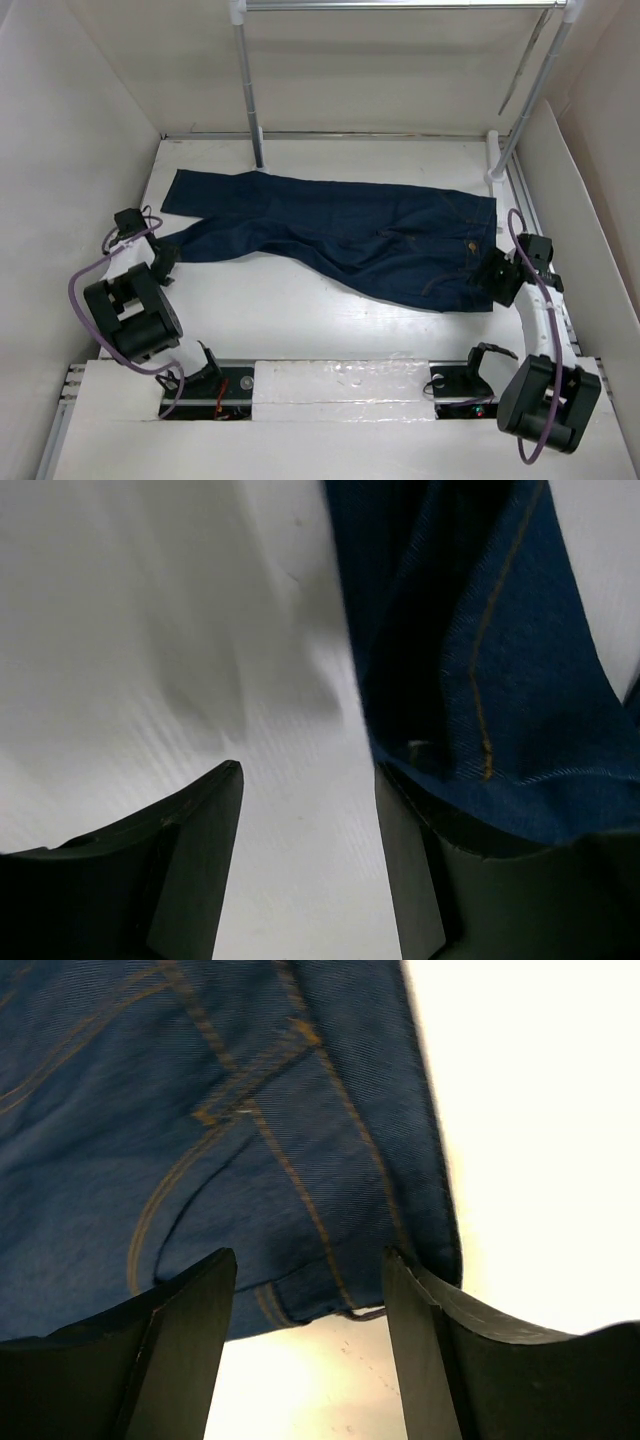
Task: Place the trousers on the hanger
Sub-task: Flatten out the trousers at the center of the board.
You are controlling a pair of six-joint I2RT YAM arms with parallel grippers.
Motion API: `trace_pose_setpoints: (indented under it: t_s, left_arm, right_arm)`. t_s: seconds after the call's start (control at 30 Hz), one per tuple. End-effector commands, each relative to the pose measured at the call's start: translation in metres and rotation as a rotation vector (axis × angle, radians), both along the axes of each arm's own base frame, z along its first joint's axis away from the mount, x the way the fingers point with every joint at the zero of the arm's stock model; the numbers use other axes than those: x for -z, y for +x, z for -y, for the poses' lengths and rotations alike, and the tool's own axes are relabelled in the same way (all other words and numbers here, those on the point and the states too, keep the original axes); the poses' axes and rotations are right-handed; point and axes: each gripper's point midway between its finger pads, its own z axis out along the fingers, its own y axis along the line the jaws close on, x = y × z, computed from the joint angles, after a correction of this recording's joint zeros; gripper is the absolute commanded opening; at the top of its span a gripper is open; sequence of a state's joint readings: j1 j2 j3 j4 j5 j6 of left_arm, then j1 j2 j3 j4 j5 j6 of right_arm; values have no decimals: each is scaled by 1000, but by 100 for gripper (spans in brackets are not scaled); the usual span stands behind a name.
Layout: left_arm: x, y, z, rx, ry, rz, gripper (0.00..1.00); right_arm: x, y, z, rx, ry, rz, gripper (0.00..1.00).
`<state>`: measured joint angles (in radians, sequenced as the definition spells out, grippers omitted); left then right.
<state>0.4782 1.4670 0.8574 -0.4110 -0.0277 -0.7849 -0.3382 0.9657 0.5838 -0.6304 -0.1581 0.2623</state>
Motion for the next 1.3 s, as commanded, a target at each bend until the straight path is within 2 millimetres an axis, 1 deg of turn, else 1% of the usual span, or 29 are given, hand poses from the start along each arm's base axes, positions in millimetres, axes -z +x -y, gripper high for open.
trace_pose_setpoints:
  t_s: [0.0, 0.1, 0.17, 0.27, 0.3, 0.33, 0.37, 0.4, 0.43, 0.47, 0.5, 0.53, 0.57, 0.6, 0.63, 0.67, 0.7, 0.77, 0.8, 0.83, 0.87, 0.9, 0.93, 1.0, 1.1, 1.17, 1.2, 1.23, 1.27]
  left_arm:
    - [-12, 37, 16, 46, -35, 127, 51]
    - [-15, 45, 25, 59, -57, 168, 51]
    - [-19, 48, 30, 71, -62, 188, 52]
    - [-19, 46, 32, 73, -65, 196, 52]
    - [-18, 47, 36, 82, -71, 198, 52]
    - [-18, 48, 37, 83, -76, 200, 52]
    - [-16, 49, 43, 98, -91, 198, 52]
    - [-16, 49, 44, 99, -100, 199, 52]
    - [-17, 51, 48, 103, -106, 204, 52]
    - [-20, 53, 50, 107, -119, 215, 51]
    - [-24, 57, 53, 117, -121, 228, 51]
    - [-29, 61, 57, 125, -121, 245, 51]
    - [-34, 64, 56, 120, -118, 260, 51]
    - [-38, 67, 62, 133, -121, 272, 51]
    - [-41, 69, 64, 134, -129, 285, 51]
    - [-48, 71, 71, 150, -133, 308, 51]
    - [-48, 71, 80, 175, -142, 315, 51]
    - [-54, 72, 88, 195, -151, 349, 51]
    - [-54, 70, 92, 203, -166, 357, 51]
    - [-51, 68, 93, 201, -169, 351, 51]
    - [-53, 69, 96, 213, -183, 368, 50]
    - [-51, 68, 99, 214, -197, 370, 50]
    - [-50, 68, 106, 231, -221, 373, 50]
    - [-45, 68, 111, 242, -230, 372, 50]
    - [-38, 68, 113, 256, -218, 355, 50]
    - [-36, 67, 111, 268, -204, 346, 49]
    - [-38, 68, 110, 271, -198, 346, 49]
    - [-38, 68, 110, 278, -195, 346, 49]
    - [-39, 68, 111, 282, -195, 346, 49]
  right_arm:
    - [9, 2, 1, 103, 72, -16, 66]
    - [15, 2, 0, 178, 113, -43, 66]
    - [16, -2, 7, 244, 94, -55, 64]
    - [24, -13, 13, 318, 81, -107, 61]
    - [32, -16, 13, 332, 83, -130, 60]
    - [36, -18, 16, 358, 71, -147, 59]
    - [39, -19, 18, 389, 74, -158, 58]
    - [44, -24, 16, 397, 83, -193, 57]
    - [43, -26, 21, 418, 56, -208, 57]
    - [39, -26, 23, 415, 44, -210, 56]
    - [35, -35, 24, 416, 30, -247, 55]
    - [15, -29, 36, 428, -31, -194, 55]
    - [5, -29, 43, 444, -69, -176, 55]
    - [-3, -34, 45, 449, -88, -184, 55]
    - [-17, -29, 52, 459, -124, -168, 55]
    - [-19, -30, 53, 461, -126, -170, 55]
    - [-20, -31, 52, 465, -125, -177, 55]
    - [-22, -36, 52, 489, -129, -175, 55]
    - [-21, -44, 53, 498, -145, -189, 56]
    - [-20, -47, 52, 493, -146, -199, 59]
    - [-23, -44, 51, 497, -139, -171, 59]
    - [-21, -47, 49, 511, -128, -176, 59]
    - [-19, -46, 47, 521, -115, -167, 59]
    - [-12, -46, 46, 536, -98, -181, 59]
    - [1, -36, 37, 521, -67, -206, 55]
    - [16, -32, 28, 514, -29, -230, 55]
    - [20, -22, 23, 497, -24, -214, 54]
    - [34, -24, 17, 485, 0, -253, 53]
    - [38, -22, 15, 510, 19, -257, 51]
